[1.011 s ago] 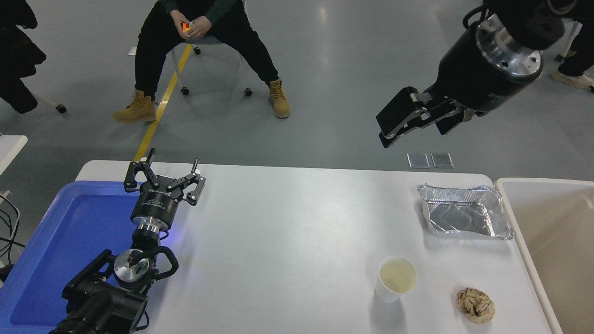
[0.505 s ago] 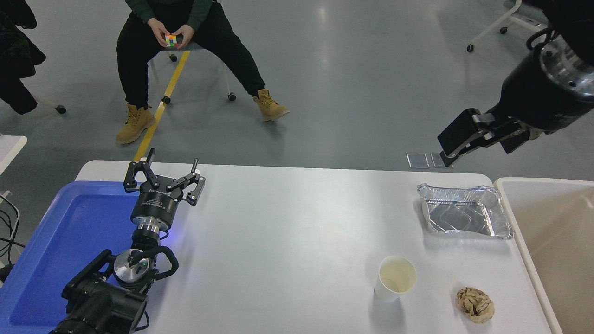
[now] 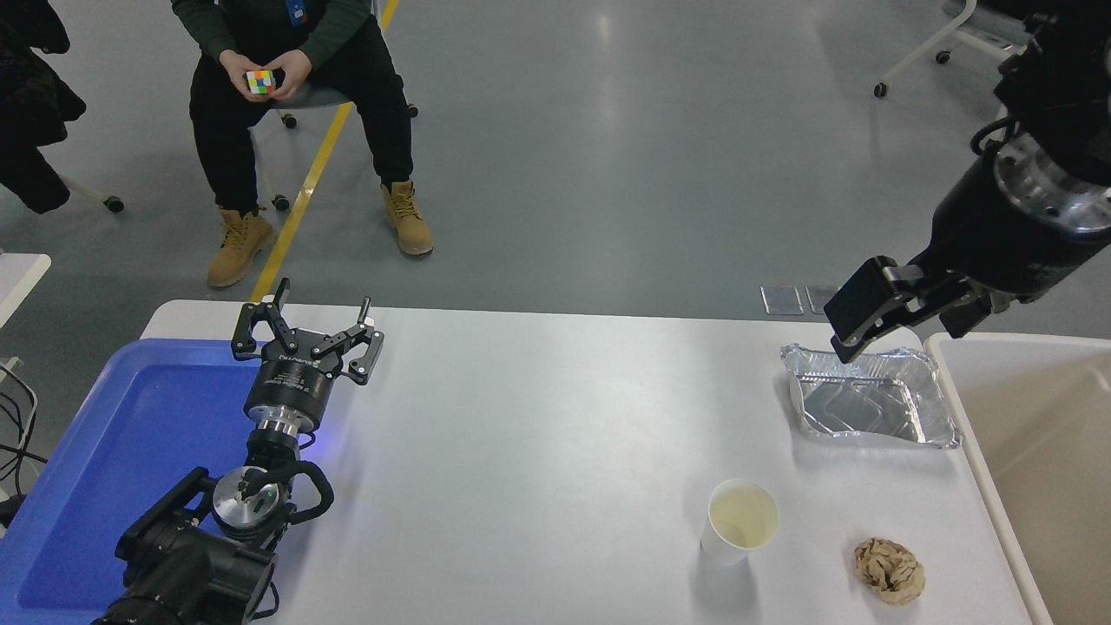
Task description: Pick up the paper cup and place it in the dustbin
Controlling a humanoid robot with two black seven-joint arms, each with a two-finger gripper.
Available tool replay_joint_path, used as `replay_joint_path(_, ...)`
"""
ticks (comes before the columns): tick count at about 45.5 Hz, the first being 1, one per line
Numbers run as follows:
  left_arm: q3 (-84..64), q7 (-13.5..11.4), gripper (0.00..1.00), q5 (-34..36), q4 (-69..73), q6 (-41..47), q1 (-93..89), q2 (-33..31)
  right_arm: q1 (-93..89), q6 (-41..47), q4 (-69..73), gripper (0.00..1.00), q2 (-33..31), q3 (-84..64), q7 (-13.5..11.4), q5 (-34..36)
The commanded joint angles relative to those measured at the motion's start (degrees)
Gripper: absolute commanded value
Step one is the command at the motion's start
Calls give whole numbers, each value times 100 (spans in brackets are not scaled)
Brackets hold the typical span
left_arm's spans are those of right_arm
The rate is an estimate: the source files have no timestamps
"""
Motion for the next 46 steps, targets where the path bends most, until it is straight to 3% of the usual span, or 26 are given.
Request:
replay_joint_path(1,0,0,99,0,0,1,-7,0,-681,0,-240,100,20,19,-12,44)
replay_joint_path(46,0,0,99,0,0,1,-7,9,-4232,0,-2323,100,-85,1732,-12,-228)
